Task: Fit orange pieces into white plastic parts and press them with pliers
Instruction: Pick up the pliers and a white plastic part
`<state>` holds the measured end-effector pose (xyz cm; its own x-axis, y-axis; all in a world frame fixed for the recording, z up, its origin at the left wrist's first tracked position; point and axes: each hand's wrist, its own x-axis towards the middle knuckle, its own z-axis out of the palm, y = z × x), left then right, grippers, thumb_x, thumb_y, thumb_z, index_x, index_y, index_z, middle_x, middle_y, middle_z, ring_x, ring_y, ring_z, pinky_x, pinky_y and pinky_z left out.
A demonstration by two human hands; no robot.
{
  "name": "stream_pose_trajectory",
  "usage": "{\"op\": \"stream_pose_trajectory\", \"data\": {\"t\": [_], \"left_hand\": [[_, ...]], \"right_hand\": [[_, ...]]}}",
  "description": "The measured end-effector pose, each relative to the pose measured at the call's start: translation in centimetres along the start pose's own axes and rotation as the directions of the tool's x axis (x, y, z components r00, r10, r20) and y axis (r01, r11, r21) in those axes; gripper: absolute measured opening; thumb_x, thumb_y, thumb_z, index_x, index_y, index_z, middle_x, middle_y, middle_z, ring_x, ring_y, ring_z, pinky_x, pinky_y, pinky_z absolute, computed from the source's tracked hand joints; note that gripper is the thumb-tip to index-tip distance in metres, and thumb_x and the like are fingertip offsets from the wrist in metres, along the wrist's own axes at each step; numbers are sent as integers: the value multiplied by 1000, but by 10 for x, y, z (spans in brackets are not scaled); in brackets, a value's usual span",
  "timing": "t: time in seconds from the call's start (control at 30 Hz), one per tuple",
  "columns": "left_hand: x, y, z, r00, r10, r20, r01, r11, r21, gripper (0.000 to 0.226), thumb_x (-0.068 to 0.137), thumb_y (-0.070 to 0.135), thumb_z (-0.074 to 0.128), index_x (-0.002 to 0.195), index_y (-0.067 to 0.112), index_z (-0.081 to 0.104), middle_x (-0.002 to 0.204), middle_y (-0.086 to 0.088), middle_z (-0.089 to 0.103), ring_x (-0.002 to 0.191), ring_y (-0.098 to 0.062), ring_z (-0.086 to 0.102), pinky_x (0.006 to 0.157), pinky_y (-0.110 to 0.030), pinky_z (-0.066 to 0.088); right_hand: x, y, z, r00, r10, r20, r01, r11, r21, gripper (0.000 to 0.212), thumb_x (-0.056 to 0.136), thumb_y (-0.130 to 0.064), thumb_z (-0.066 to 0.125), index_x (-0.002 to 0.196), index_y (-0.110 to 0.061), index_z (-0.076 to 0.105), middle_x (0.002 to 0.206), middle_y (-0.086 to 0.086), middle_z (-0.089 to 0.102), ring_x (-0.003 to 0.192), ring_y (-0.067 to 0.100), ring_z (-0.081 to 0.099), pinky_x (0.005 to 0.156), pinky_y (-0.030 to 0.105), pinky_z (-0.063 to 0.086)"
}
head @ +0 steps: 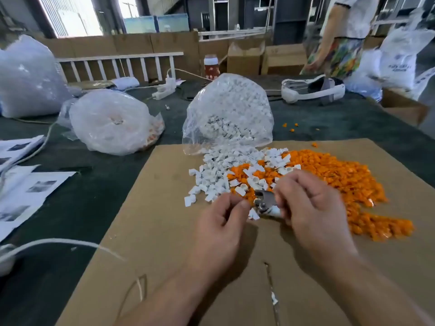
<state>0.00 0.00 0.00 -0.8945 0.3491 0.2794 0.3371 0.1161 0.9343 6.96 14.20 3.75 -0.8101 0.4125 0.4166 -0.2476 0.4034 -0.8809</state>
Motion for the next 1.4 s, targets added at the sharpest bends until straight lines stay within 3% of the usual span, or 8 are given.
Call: {"op": "stream_pose_trajectory", "data": {"t": [0.1, 0.3, 0.4, 0.67, 0.83, 1.07, 1.23, 1.4], "left_hand": [[2, -10, 0, 998, 55, -24, -53, 996, 70, 18, 85, 44, 58, 79, 27, 63, 56, 16, 53, 55, 1, 46, 54, -15, 37], [4, -10, -3, 998, 24, 55, -27, 998, 49, 18, 86, 35, 58, 76, 23, 68, 70, 7, 66, 70, -10, 60, 64, -28, 48], [3, -7, -4, 997, 3, 79, -8, 998, 64, 18, 86, 34, 58, 79, 23, 70, 74, 6, 68, 73, -13, 63, 66, -37, 50], [0, -9, -4, 998, -57, 24, 54, 992, 113, 19, 94, 22, 63, 81, 35, 68, 66, 17, 62, 60, 1, 54, 56, -13, 40], [0, -8, -3, 993, -119, -22, 120, 991, 65, 17, 91, 23, 63, 86, 39, 68, 65, 16, 62, 58, -1, 54, 57, -20, 43], [14, 5, -11, 896, -443, -3, 443, 896, -31, 6, 93, 26, 67, 98, 29, 68, 73, 7, 72, 58, -2, 64, 58, -21, 53], [28, 17, -23, 947, -282, 152, 120, 752, 648, 23, 89, 49, 65, 101, 39, 49, 90, 17, 60, 78, 2, 58, 60, -15, 41], [26, 6, 1, 977, -57, 205, -117, 662, 741, 30, 86, 58, 60, 105, 36, 52, 95, 16, 49, 92, -11, 55, 79, -33, 51]], "right_hand": [[-6, 14, 7, 979, -138, 152, 175, 948, -266, 27, 91, -30, 53, 67, -20, 58, 59, -3, 53, 53, 14, 49, 45, 27, 39], [-12, 18, 13, 938, -130, 320, 241, 910, -338, 24, 92, -37, 53, 70, -27, 52, 65, -10, 53, 61, 10, 53, 49, 14, 36], [-14, 21, 13, 937, -103, 333, 228, 904, -362, 23, 92, -38, 52, 72, -28, 52, 67, -11, 53, 64, 8, 54, 52, 16, 39], [-11, 27, 9, 945, -11, 326, 175, 861, -477, 17, 91, -31, 57, 75, -26, 54, 69, -8, 55, 69, 12, 54, 53, 28, 42], [-9, 29, 6, 959, 11, 282, 149, 829, -539, 16, 91, -27, 59, 75, -27, 54, 72, -10, 56, 72, 9, 54, 56, 31, 46], [-6, 30, 4, 969, 10, 247, 147, 781, -607, 11, 92, -25, 54, 81, -28, 56, 79, -12, 54, 77, 9, 52, 65, 30, 47], [-2, 28, 2, 977, -6, 211, 131, 802, -583, 11, 93, -26, 57, 83, -29, 59, 79, -16, 54, 75, 5, 51, 59, 21, 44], [3, 28, -12, 999, -11, 51, 43, 728, -684, 10, 91, -32, 56, 82, -33, 53, 80, -17, 51, 71, -2, 51, 52, 14, 34]]}}
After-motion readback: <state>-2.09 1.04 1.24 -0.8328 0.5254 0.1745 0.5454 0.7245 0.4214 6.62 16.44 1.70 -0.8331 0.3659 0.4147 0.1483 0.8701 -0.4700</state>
